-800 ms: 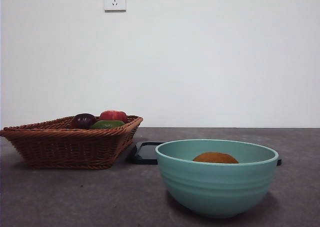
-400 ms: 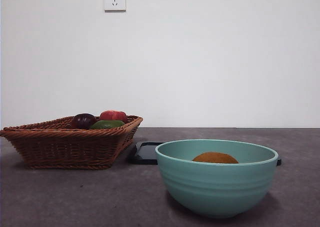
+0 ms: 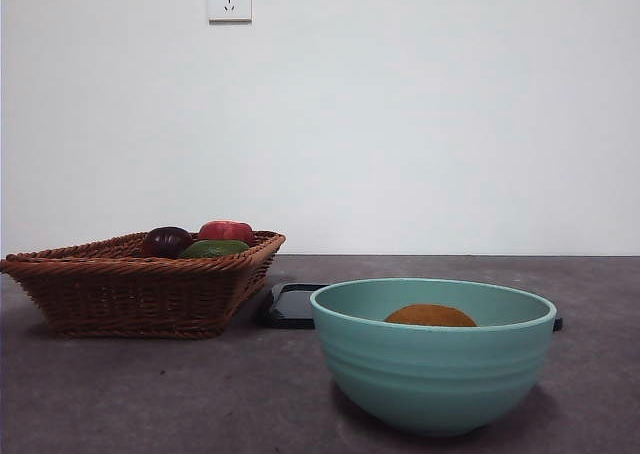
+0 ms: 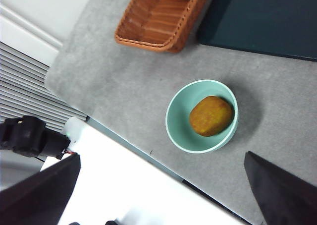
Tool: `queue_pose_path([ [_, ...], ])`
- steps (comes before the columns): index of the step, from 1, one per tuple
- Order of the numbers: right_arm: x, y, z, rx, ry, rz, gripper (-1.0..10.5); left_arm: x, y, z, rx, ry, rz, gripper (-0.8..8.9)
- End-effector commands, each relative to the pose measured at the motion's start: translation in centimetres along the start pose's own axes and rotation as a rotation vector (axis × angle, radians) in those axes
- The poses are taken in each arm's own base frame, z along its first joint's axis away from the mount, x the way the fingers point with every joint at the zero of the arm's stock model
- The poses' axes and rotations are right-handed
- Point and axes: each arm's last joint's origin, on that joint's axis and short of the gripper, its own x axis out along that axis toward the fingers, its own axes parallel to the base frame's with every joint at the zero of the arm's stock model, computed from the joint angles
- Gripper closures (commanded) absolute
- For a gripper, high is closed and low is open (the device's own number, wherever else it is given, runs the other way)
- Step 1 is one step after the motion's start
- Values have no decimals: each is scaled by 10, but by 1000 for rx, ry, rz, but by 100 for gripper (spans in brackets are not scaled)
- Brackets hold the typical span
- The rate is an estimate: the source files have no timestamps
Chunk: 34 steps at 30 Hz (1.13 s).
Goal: Pick up the wifruite, put it on the bowl, pick up the plate, put it on desk
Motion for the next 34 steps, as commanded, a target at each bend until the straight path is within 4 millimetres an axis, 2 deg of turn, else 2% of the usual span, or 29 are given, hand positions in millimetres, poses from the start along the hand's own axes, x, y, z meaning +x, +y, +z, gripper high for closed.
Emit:
queue_pose_path([
  [1,9,-2,14,7,29,-5,359,-3,0,2,-4,-19,-9,314],
  [7,39,-6,33,-24,106,-36,359,-3,0,2,-3,-19,-9,314],
  [12,75,-5,41,-71,225,-123,359,-3,0,2,13,-20,-9,314],
  [23,163,-3,33,-159,510,-336,360,-3,0,2,14,-20,-9,314],
  [29,197,-14,28,-168,614,-444,360,-3,0,2,14,-20,-9,314],
  [34,216,-23,26,-182,656,-511,360,-3,0,2,14,-20,-9,314],
])
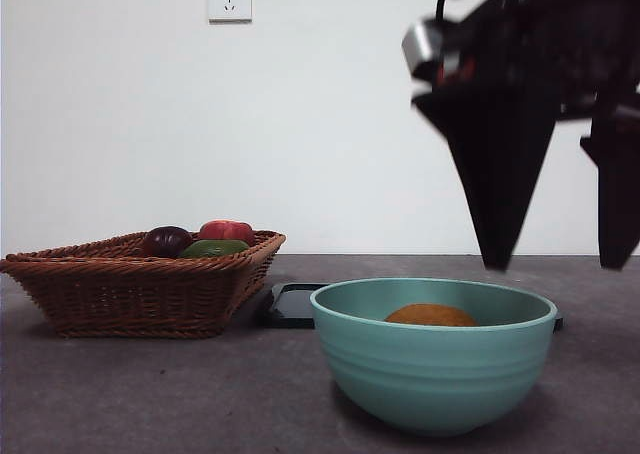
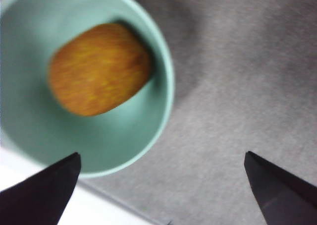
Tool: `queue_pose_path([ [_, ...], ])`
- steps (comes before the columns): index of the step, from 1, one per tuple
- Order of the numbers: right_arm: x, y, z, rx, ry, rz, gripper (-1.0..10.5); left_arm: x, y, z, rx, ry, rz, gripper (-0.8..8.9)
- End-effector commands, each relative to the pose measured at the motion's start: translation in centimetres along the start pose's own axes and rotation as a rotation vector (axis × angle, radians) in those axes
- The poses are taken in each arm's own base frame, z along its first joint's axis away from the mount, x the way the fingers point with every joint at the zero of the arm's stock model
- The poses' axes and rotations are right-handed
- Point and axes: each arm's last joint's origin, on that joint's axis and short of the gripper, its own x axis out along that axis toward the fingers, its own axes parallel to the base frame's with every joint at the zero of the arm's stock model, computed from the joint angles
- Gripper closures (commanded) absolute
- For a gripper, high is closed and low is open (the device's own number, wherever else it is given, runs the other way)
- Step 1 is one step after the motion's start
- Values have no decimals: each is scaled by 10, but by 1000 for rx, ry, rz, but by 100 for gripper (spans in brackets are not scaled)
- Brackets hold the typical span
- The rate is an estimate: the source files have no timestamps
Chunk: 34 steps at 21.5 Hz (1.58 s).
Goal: Pick up the wifruite, put it on the bowl, pick up the plate, put it on desk
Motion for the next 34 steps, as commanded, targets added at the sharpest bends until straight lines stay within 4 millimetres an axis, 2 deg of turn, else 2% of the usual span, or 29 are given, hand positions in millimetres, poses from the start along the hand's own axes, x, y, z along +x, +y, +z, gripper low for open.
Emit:
queue_pose_path([
  [1,10,3,10,-2,7,-29,360,-3,0,2,10,-20,-9,314],
  [3,18,3,16,-1,9,-42,371,-3,0,2,10,-20,-9,314],
  [9,44,4,29,10,39,-52,630,-3,0,2,10,-20,-9,314],
  [14,47,5,32,11,27,-45,940,-3,0,2,10,-20,-9,314],
  [19,43,6,34,11,28,-44,939,-3,0,3,10,-21,-10,314],
  [24,18,1,49,42,-20,-36,940,-3,0,3,10,-21,-10,314],
  [29,-12,-25,79,141,-132,-27,940,-3,0,3,10,-22,-10,314],
  [34,-23,-61,122,218,-162,8,939,-3,0,3,10,-22,-10,314],
])
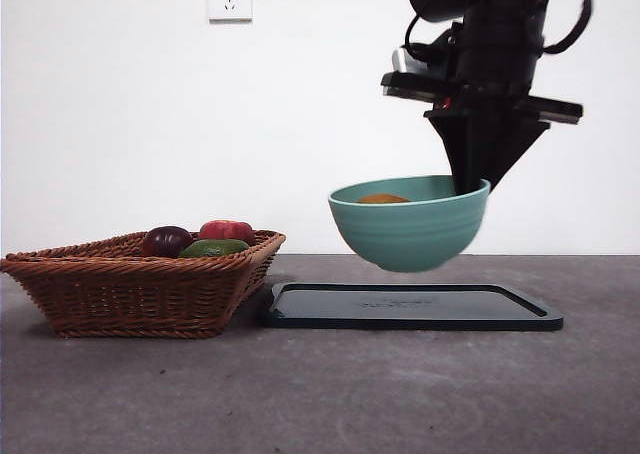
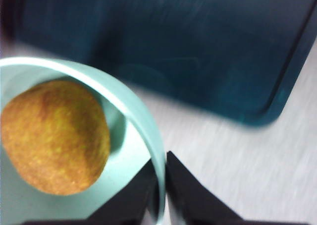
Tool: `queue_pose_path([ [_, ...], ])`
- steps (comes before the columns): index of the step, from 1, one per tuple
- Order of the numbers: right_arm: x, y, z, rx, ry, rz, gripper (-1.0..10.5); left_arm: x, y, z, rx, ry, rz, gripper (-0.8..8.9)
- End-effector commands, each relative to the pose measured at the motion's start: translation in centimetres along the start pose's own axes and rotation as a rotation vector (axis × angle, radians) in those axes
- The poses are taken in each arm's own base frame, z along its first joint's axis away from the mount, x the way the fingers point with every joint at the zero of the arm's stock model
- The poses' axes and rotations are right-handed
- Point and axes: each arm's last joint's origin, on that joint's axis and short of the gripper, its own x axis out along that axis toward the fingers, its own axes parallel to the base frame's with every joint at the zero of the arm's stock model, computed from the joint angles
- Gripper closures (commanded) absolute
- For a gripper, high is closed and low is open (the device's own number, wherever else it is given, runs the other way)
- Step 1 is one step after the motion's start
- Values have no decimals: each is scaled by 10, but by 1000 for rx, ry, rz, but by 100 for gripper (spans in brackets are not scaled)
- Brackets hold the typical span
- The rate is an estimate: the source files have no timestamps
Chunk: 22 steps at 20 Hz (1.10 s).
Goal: Pick up the wifruite, put it on the bowl, pick up the plate, put it on desk
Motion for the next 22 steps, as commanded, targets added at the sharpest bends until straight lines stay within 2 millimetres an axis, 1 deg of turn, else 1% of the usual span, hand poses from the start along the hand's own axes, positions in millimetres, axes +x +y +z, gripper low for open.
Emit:
queue_pose_path([
  [1,7,-6,28,18,-7,13,939,-3,0,3,10,-21,-10,314],
  [2,10,-9,38,27,-10,17,939,-3,0,3,10,-21,-10,314],
  [5,27,-13,69,41,-15,52,940,-3,0,3,10,-21,-10,314],
  [7,41,-15,79,48,-1,55,939,-3,0,3,10,-21,-10,314],
  [10,60,-15,82,28,33,62,939,-3,0,3,10,-21,-10,313],
  [14,76,-17,80,24,95,53,939,-3,0,3,10,-21,-10,314],
  [18,79,-16,80,29,92,54,938,-3,0,3,10,-22,-10,314],
  [19,79,-16,80,30,97,53,924,-3,0,3,10,-22,-10,314],
  [21,79,-17,80,29,90,31,741,-3,0,3,10,-22,-10,314],
  [22,76,-19,81,29,78,-17,670,-3,0,3,10,-23,-10,314],
])
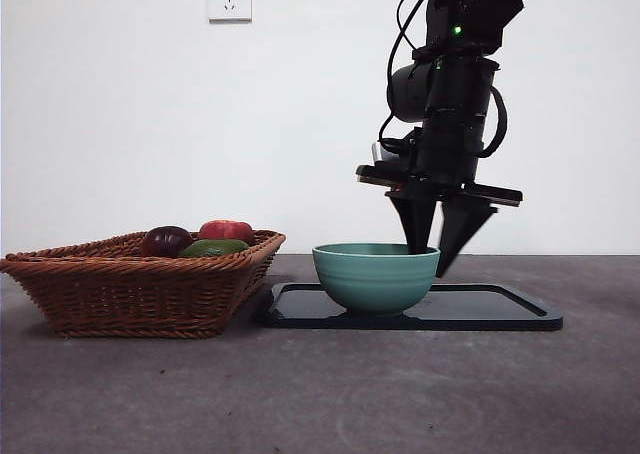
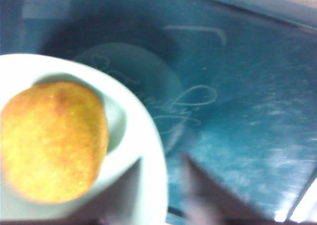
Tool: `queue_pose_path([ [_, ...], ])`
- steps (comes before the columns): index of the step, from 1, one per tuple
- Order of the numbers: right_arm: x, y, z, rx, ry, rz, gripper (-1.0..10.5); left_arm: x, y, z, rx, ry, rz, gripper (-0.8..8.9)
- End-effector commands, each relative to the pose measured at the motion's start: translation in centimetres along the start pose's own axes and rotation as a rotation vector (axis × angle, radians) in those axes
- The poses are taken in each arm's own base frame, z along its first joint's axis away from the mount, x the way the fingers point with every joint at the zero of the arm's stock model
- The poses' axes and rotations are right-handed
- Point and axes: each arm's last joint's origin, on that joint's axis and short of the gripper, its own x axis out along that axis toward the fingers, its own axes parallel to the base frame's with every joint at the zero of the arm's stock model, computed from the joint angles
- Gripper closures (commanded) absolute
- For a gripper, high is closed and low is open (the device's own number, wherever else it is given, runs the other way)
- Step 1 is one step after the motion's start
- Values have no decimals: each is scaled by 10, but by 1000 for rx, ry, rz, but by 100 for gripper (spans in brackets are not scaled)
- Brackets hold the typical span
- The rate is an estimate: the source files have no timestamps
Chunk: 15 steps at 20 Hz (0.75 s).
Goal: Pick up the wifruite, put it on the bowl, pick up the plate, put it on desk
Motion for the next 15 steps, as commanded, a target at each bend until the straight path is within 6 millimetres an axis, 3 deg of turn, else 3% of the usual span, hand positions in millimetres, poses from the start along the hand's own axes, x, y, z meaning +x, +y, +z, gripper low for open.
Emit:
queue_pose_path([
  [1,-10,-1,4,0,-38,-76,630,-3,0,3,10,-22,-10,314],
  [4,-69,1,-2,-30,-176,-72,491,-3,0,3,10,-22,-10,314],
  [6,-121,4,-22,-55,-273,-100,455,-3,0,3,10,-22,-10,314],
  [9,-186,5,-73,-76,-312,-232,359,-3,0,3,10,-22,-10,314],
  [11,-223,8,-113,-94,-360,-223,358,-3,0,3,11,-22,-10,314],
  [15,-253,13,-181,-165,-416,-140,358,-3,0,3,27,-22,-10,314],
])
